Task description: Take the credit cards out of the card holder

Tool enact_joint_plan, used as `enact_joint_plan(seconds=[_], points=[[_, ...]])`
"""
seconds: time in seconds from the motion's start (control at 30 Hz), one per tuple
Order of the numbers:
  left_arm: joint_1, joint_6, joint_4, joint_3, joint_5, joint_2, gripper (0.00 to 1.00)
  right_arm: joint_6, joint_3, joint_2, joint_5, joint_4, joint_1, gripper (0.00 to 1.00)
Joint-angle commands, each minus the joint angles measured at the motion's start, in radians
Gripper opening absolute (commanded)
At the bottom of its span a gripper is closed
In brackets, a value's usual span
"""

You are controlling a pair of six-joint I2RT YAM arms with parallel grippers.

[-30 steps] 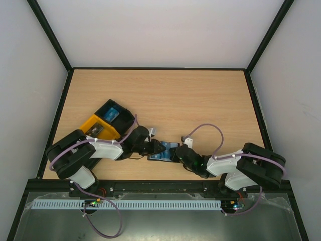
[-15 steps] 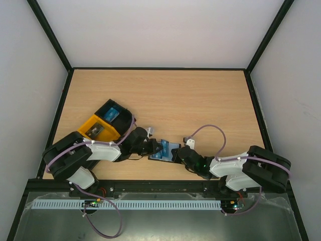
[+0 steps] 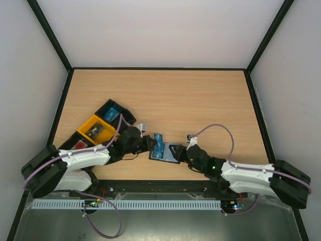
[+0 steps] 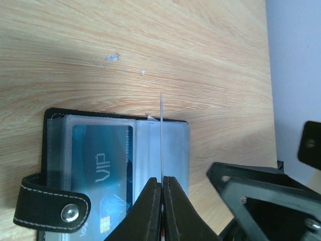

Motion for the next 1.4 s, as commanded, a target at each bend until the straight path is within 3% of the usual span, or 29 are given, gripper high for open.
enact_joint_plan(seconds=[0.0,0.23,0.43,0.73,0.87,1.17,1.37], points=[[-0.003,0.027,-0.082,0.019,-0.012,-0.093,0.03,0.008,-0.025,-0.184,-0.052,0.047,0.002,0.33],[-0.004,-0.008,-0.040,-0.007,0.027,-0.269,0.03,0.082,-0.060,-0.374,-0.079,0.114,0.001,0.52],[-0.005,-0.033,0.049,-0.025,0.089,-0.337,0.03,0.142,-0.102,-0.351,-0.129,0.244,0.002,0.54],[-0.010,-0.096,0.236,-0.083,0.187,-0.317,0.03,0.147,-0.081,-0.237,-0.218,0.417,0.001,0.54],[-0.017,-0.097,0.258,-0.087,0.187,-0.320,0.03,0.145,-0.073,-0.198,-0.250,0.464,0.001,0.33],[-0.018,-0.118,0.299,-0.106,0.192,-0.318,0.04,0.094,-0.078,-0.202,-0.315,0.484,0.001,0.02],[-0.017,-0.072,0.204,-0.100,0.246,-0.370,0.39,-0.037,-0.074,-0.305,-0.402,0.350,0.001,0.02]])
